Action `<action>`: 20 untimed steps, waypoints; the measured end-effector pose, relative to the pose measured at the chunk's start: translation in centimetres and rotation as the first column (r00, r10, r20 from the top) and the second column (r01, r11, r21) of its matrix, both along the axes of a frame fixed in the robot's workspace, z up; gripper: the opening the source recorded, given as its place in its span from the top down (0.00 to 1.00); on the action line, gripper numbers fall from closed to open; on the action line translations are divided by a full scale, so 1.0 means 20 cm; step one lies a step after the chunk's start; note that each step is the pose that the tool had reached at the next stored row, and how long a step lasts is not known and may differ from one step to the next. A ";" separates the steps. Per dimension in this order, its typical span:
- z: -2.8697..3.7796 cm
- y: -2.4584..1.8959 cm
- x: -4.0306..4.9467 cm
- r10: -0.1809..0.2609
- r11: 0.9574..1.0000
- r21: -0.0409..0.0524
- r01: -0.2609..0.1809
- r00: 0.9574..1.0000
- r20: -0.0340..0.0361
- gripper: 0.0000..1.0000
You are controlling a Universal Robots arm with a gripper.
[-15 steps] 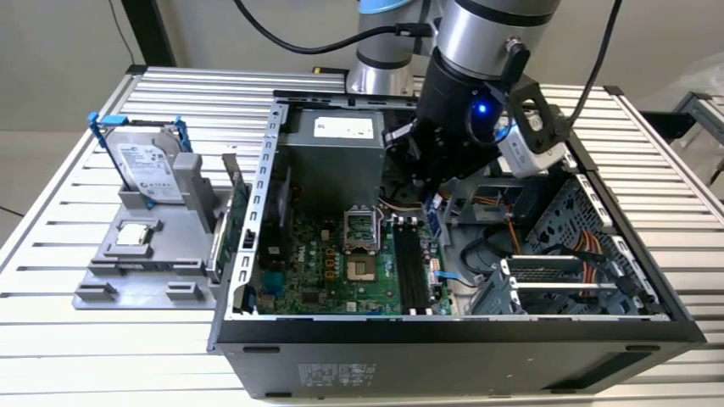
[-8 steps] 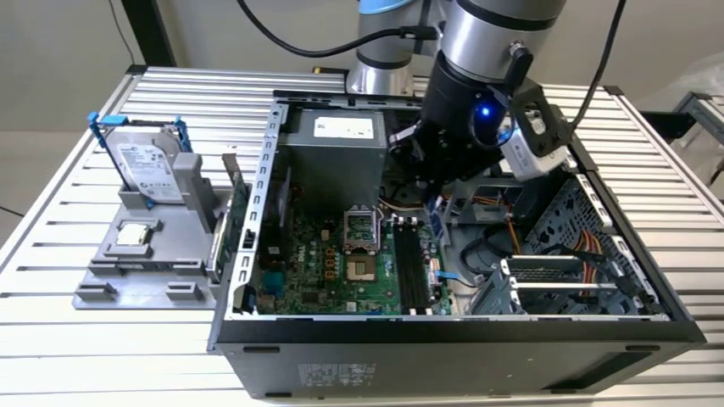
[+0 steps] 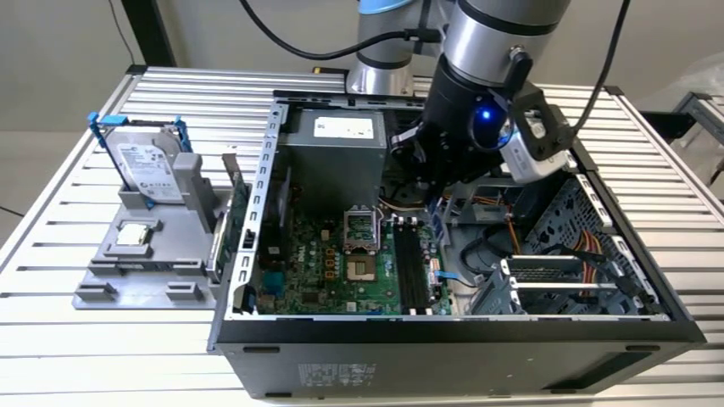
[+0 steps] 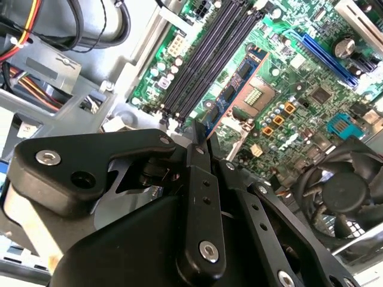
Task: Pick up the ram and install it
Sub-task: 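Insert the ram into the slot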
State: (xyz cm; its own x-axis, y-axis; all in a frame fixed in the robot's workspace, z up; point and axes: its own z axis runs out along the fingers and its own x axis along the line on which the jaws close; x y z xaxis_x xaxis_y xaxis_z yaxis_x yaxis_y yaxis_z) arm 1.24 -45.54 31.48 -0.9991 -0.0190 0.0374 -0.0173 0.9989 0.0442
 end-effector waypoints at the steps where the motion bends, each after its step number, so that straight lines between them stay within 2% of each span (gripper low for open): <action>1: -0.001 0.000 0.000 -0.005 1.000 0.000 0.005 1.000 0.000 1.00; 11: -0.009 0.000 0.003 -0.029 1.000 0.000 0.029 1.000 0.000 1.00; 20: -0.041 0.000 0.011 -0.037 0.999 0.000 0.037 0.999 0.000 1.00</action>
State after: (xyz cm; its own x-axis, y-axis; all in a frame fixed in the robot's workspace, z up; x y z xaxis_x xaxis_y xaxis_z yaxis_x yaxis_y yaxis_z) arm 1.46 -45.54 30.66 -0.9991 0.0180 0.0374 0.0196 0.9988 0.0441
